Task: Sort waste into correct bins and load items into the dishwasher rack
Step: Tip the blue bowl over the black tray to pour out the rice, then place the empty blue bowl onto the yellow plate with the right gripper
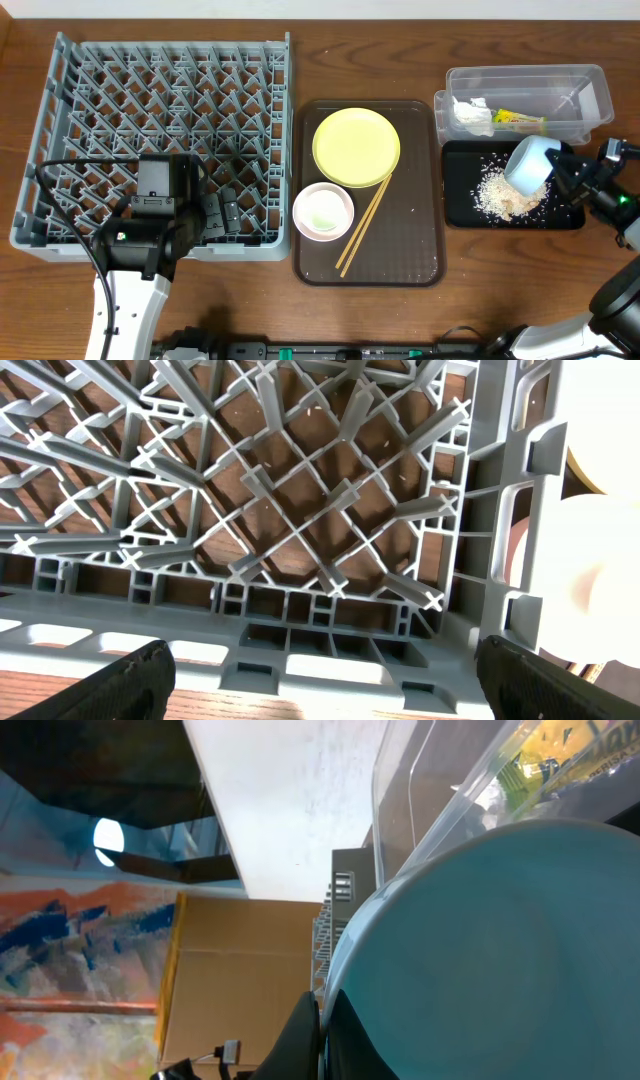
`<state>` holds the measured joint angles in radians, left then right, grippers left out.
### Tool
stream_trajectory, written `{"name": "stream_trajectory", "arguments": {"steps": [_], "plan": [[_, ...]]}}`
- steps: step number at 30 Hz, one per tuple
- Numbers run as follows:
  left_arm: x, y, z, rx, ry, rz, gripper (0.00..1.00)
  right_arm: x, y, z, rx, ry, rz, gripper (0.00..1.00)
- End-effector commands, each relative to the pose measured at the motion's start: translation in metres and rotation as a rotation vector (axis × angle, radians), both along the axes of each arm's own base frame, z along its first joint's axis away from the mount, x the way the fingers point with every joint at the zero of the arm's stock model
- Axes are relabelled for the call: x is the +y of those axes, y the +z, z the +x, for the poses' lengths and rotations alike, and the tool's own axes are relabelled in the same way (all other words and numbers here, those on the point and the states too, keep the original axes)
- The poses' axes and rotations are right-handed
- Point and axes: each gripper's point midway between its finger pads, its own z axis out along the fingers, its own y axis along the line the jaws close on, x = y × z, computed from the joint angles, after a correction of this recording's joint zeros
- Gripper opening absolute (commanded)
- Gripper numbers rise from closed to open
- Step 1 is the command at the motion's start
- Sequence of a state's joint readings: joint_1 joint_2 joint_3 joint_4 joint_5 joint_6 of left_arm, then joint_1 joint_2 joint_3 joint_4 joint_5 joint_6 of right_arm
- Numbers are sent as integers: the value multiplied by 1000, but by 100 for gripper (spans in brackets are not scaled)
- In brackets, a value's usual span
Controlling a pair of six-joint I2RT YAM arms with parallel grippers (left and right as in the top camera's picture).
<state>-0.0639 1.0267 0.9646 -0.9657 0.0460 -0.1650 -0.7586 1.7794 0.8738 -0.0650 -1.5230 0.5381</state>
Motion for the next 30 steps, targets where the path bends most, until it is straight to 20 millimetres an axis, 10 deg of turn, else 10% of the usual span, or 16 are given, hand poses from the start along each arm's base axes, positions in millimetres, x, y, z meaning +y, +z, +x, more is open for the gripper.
{"name": "stream_trajectory", "arguments": {"steps": [1, 18, 30], "plan": [[-1, 8, 3, -22, 9, -4, 98, 13, 5, 1, -16, 52, 26, 1], [-1, 9, 5, -31, 9, -4, 98, 125, 13, 7, -44, 364, 7, 1], [-1, 9, 6, -33, 9, -4, 98, 191, 73, 0, -273, 447, -243, 1]]}}
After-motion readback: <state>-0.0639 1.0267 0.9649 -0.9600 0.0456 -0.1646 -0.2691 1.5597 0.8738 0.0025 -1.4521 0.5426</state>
